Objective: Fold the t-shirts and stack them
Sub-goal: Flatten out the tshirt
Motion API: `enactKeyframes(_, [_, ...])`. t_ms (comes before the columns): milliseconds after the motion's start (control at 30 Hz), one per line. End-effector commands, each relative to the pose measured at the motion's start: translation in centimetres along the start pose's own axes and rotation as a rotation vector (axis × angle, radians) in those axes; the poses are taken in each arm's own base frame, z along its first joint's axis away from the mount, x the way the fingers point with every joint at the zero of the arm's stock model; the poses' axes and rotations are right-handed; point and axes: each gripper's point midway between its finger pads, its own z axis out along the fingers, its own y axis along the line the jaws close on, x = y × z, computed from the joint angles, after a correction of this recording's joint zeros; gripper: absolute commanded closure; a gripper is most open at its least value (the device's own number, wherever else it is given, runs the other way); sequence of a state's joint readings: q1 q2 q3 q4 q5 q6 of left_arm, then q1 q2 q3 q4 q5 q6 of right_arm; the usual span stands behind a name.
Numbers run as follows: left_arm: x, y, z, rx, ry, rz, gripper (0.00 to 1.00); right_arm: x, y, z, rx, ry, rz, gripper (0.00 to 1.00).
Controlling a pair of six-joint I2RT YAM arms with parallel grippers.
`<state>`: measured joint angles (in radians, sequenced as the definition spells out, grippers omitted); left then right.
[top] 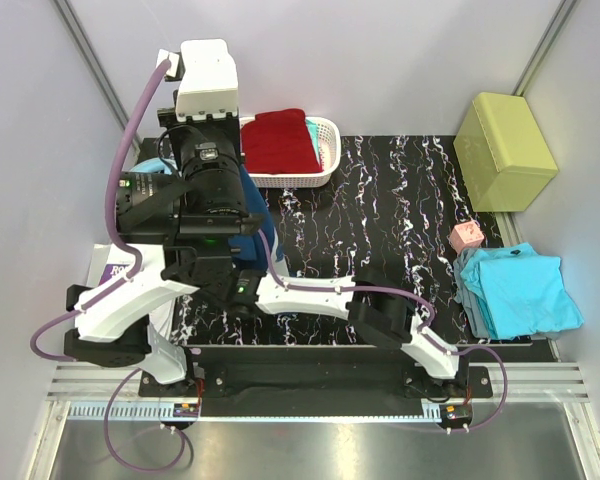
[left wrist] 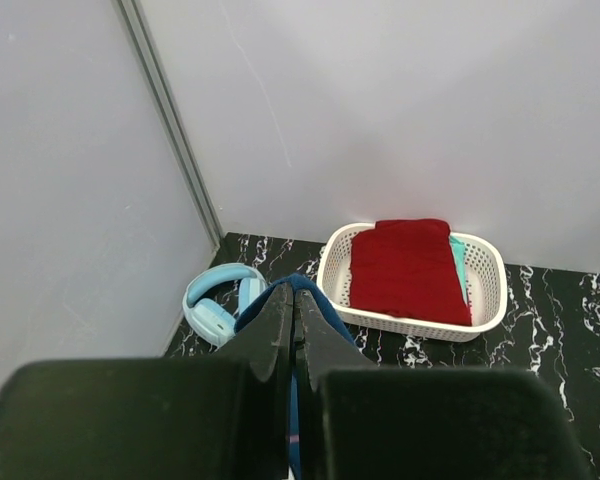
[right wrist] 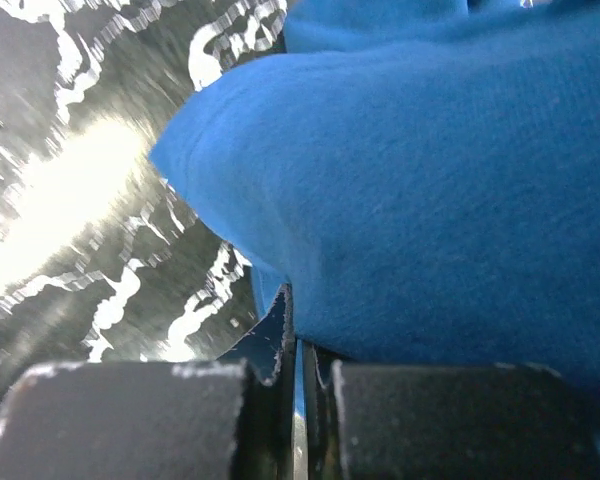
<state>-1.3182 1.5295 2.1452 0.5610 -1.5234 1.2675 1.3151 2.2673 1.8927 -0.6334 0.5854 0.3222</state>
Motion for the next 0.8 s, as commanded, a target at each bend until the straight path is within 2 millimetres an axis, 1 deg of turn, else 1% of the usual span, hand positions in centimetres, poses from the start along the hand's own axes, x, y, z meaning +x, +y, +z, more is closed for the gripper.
enactKeyframes(0, [1.5, 3.1, -0.3, -0.044, 0.099, -0.036, 1.00, -3.4, -2.5, -6.1, 0.030, -0.102, 0.073, 1.00])
enactKeyframes(33, [1.6, 3.3, -0.2, -0.052, 0.101, -0.039, 1.00, -2.8, -2.7, -7.2, 0.039, -0.103, 0.061, 1.00])
enactKeyframes(67, [1.7, 3.8, 0.1, -0.067, 0.102, -0.045, 1.00, -2.9, -3.4, -8.3, 0.051, -0.111, 0.069, 1.00])
enactKeyframes(100, [1.9, 4.1, 0.2, -0.075, 0.103, -0.040, 1.00, -3.6, -5.3, -10.9, 0.076, -0.138, 0.113, 1.00])
enactKeyframes(133, [2.0, 4.4, 0.3, -0.084, 0.103, -0.040, 1.00, -3.2, -6.4, -11.9, 0.097, -0.135, 0.126, 1.00])
enactKeyframes(167, [2.1, 4.7, 0.6, -0.103, 0.103, -0.040, 1.00, -3.6, -8.0, -13.2, 0.131, -0.160, 0.176, 1.00])
enactKeyframes(200, [2.4, 4.7, 0.7, -0.110, 0.104, -0.031, 1.00, -4.0, -10.3, -15.9, 0.148, -0.180, 0.203, 1.00])
enactKeyframes(233, [2.4, 5.2, 0.8, -0.118, 0.102, -0.034, 1.00, -4.4, -11.6, -17.3, 0.166, -0.200, 0.228, 1.00])
enactKeyframes(267, [2.5, 5.4, 1.1, -0.134, 0.098, -0.034, 1.00, -5.5, -14.0, -19.9, 0.194, -0.258, 0.291, 1.00])
enactKeyframes(300, [2.8, 5.3, 1.2, -0.142, 0.098, -0.028, 1.00, -5.5, -15.6, -21.3, 0.222, -0.264, 0.289, 1.00])
enactKeyframes(333, [2.8, 5.4, 1.3, -0.146, 0.092, -0.026, 1.00, -6.6, -16.9, -23.0, 0.233, -0.301, 0.320, 1.00])
enactKeyframes(367, [3.0, 5.6, 1.5, -0.159, 0.093, -0.024, 1.00, -7.4, -19.0, -24.8, 0.275, -0.347, 0.349, 1.00])
enactKeyframes(400, [3.3, 5.2, 1.7, -0.164, 0.092, -0.010, 1.00, -7.4, -20.6, -25.7, 0.311, -0.343, 0.342, 1.00])
enactKeyframes(433, [3.3, 5.3, 1.8, -0.168, 0.089, -0.009, 1.00, -8.7, -22.2, -27.3, 0.323, -0.376, 0.387, 1.00])
enactKeyframes(467, [3.5, 5.3, 1.9, -0.178, 0.091, -0.002, 1.00, -9.1, -23.7, -28.1, 0.370, -0.392, 0.393, 1.00])
enactKeyframes(500, [3.9, 5.0, 2.1, -0.185, 0.092, 0.010, 1.00, -9.1, -25.5, -28.5, 0.414, -0.387, 0.400, 1.00])
enactKeyframes(533, [4.1, 4.8, 2.1, -0.187, 0.095, 0.014, 1.00, -9.6, -26.8, -29.2, 0.436, -0.405, 0.423, 1.00])
enactKeyframes(567, [5.2, 4.3, 2.4, -0.210, 0.111, 0.047, 1.00, -9.3, -30.8, -29.6, 0.518, -0.398, 0.469, 1.00])
enactKeyframes(600, [5.9, 3.9, 2.5, -0.214, 0.119, 0.074, 1.00, -9.1, -32.0, -29.6, 0.538, -0.391, 0.490, 1.00])
enactKeyframes(633, [6.3, 3.8, 2.6, -0.222, 0.125, 0.072, 1.00, -8.5, -33.9, -29.3, 0.584, -0.375, 0.516, 1.00])
enactKeyframes(667, [6.8, 3.8, 2.8, -0.237, 0.134, 0.079, 1.00, -8.2, -34.8, -29.2, 0.587, -0.366, 0.528, 1.00])
enactKeyframes(700, [7.8, 3.4, 3.0, -0.242, 0.147, 0.147, 1.00, -8.0, -35.6, -29.2, 0.600, -0.363, 0.545, 1.00])
enactKeyframes(733, [8.4, 3.3, 3.0, -0.250, 0.157, 0.111, 1.00, -7.4, -37.2, -29.1, 0.637, -0.350, 0.566, 1.00])
enactKeyframes(767, [9.1, 3.3, 3.3, -0.264, 0.170, 0.126, 1.00, -7.2, -37.7, -29.4, 0.639, -0.352, 0.563, 1.00])
